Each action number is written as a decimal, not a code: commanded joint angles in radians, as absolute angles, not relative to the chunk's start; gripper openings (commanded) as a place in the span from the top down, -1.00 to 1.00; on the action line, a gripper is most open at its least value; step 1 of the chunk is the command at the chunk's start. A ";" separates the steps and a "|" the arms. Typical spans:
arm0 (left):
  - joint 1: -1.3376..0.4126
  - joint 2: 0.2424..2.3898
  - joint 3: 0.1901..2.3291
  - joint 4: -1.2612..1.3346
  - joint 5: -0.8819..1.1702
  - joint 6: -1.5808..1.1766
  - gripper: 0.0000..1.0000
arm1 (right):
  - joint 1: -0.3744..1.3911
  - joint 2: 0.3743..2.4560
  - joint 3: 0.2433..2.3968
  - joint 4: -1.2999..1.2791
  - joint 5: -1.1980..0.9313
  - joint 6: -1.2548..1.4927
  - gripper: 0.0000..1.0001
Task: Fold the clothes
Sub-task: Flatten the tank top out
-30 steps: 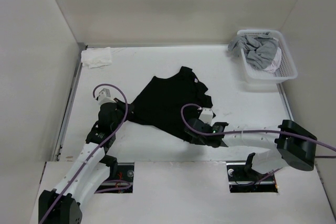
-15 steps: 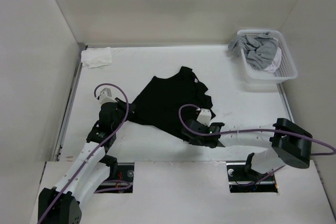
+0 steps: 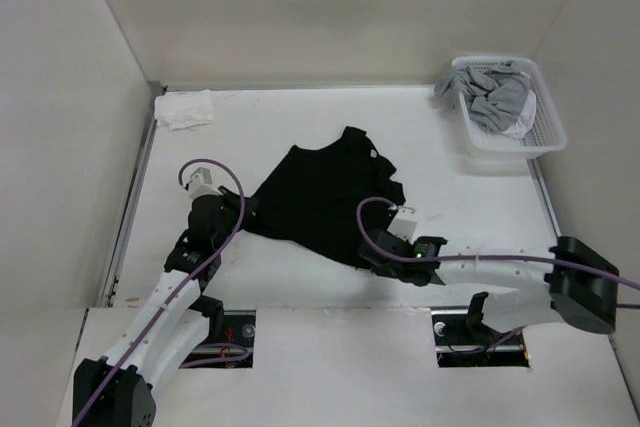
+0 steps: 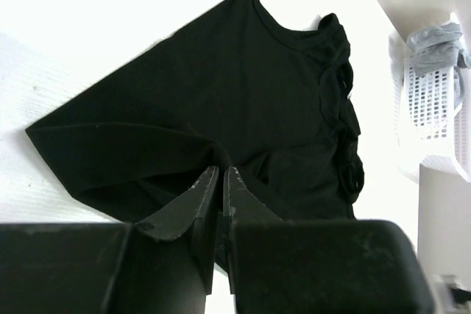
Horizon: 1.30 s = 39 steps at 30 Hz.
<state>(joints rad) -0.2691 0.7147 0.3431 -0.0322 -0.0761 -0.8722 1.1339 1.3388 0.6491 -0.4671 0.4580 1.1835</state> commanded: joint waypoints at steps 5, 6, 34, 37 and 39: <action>-0.262 0.644 0.446 0.026 -0.075 -0.910 0.97 | 1.159 0.936 0.788 -0.711 0.727 1.111 0.99; -0.265 0.634 0.474 0.026 -0.080 -0.911 0.98 | 1.159 0.870 0.833 -0.742 0.757 1.080 1.00; -0.220 0.834 1.304 0.006 -0.282 -0.742 0.98 | 1.229 1.100 1.812 -0.075 0.942 -0.181 1.00; -0.173 0.897 1.223 0.029 -0.279 -0.784 0.98 | 0.997 1.166 1.758 -0.237 0.734 0.050 1.00; -0.136 0.952 1.195 0.055 -0.278 -0.804 0.98 | 0.812 1.202 1.715 -0.270 0.544 0.188 1.00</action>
<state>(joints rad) -0.1764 0.8822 1.2423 0.0372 -0.2649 -0.7769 0.9707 1.1515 1.7607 -0.1669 0.8021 -0.0147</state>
